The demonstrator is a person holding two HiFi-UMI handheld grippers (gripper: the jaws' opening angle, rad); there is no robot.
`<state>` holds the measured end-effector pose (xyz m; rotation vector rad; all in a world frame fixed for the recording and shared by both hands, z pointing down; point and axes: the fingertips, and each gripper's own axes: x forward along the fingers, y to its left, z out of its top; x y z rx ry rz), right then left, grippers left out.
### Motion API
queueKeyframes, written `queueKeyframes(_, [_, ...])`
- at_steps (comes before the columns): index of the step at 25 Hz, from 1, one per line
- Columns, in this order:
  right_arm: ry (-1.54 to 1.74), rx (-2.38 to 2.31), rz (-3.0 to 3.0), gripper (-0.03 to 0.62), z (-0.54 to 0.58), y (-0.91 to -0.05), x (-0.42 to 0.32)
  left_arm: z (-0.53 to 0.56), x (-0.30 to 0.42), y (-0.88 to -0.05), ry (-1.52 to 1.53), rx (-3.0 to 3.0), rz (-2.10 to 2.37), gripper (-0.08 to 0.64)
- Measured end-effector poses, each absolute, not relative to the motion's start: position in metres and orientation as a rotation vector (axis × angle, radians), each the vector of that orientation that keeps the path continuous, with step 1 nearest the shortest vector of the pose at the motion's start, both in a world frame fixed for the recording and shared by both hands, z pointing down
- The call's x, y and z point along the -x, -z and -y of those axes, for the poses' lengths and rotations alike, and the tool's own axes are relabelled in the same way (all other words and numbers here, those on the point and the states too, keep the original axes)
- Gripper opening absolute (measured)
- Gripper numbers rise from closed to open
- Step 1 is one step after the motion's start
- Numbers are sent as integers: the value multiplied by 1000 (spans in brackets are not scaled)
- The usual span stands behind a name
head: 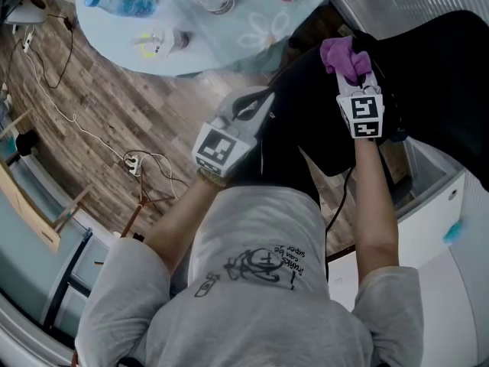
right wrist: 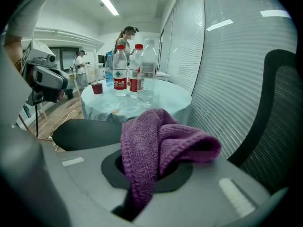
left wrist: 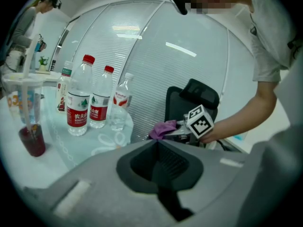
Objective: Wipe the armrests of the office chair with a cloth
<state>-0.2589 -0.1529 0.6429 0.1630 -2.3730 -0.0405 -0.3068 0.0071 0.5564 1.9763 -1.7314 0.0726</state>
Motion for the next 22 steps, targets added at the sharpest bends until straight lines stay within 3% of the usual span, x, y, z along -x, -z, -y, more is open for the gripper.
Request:
queueKeyframes(9, [21, -159, 2401, 35, 117, -638, 263, -10, 306, -557, -76, -1971, 1740, 0])
queueKeyframes(22, [41, 140, 2464, 35, -19, -628, 273, -16, 305, -560, -75, -1958, 1745, 0])
